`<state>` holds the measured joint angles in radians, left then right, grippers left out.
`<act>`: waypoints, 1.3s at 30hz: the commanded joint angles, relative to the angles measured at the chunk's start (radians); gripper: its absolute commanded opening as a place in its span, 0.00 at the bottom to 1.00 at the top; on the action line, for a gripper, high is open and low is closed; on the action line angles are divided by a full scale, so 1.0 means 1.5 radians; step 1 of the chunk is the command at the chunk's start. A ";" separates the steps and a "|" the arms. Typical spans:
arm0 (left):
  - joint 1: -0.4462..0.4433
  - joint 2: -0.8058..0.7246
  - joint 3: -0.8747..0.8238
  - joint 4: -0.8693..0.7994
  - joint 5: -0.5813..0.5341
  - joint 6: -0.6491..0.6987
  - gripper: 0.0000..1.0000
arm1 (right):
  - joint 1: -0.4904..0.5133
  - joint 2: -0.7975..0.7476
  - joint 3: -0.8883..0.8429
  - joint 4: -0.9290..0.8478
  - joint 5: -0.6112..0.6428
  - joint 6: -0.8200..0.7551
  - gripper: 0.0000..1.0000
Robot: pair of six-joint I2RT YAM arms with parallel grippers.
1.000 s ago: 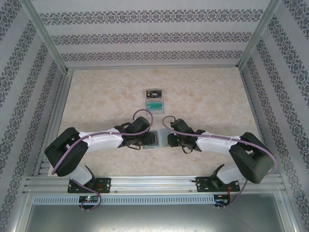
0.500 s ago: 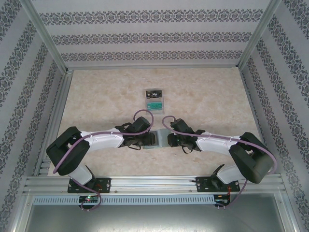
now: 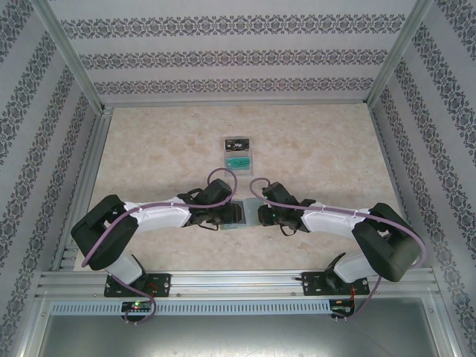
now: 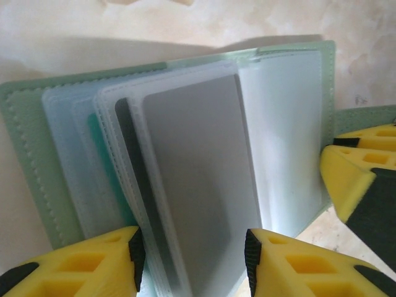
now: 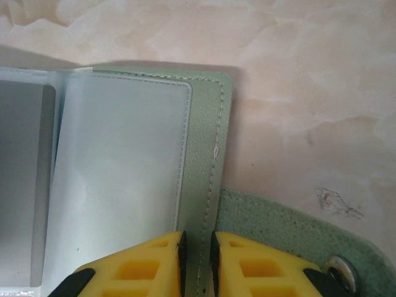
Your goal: Take the credit cards out of the card holder
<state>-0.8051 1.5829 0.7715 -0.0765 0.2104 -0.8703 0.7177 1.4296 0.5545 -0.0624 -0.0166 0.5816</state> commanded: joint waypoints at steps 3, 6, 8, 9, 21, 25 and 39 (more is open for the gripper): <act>-0.011 -0.018 -0.002 0.053 0.032 0.015 0.50 | 0.008 0.013 0.012 0.002 -0.005 0.012 0.22; -0.013 -0.017 -0.001 0.060 0.037 0.015 0.55 | 0.008 0.012 0.012 0.003 -0.005 0.012 0.22; -0.014 -0.016 -0.001 0.060 0.038 0.019 0.63 | 0.008 0.012 0.012 0.002 -0.005 0.011 0.22; -0.015 -0.015 0.000 0.060 0.038 0.020 0.65 | 0.008 0.012 0.012 0.002 -0.005 0.012 0.22; -0.015 0.003 -0.009 0.113 0.074 0.015 0.77 | 0.008 0.013 0.013 0.002 -0.005 0.012 0.22; -0.015 0.020 -0.010 0.134 0.092 0.007 0.78 | 0.009 0.013 0.012 0.001 -0.005 0.012 0.22; -0.015 -0.042 0.027 -0.084 -0.074 0.056 0.80 | 0.007 0.013 0.013 0.002 -0.004 0.013 0.22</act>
<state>-0.8127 1.5654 0.7753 -0.0696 0.2043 -0.8291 0.7177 1.4296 0.5545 -0.0620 -0.0166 0.5816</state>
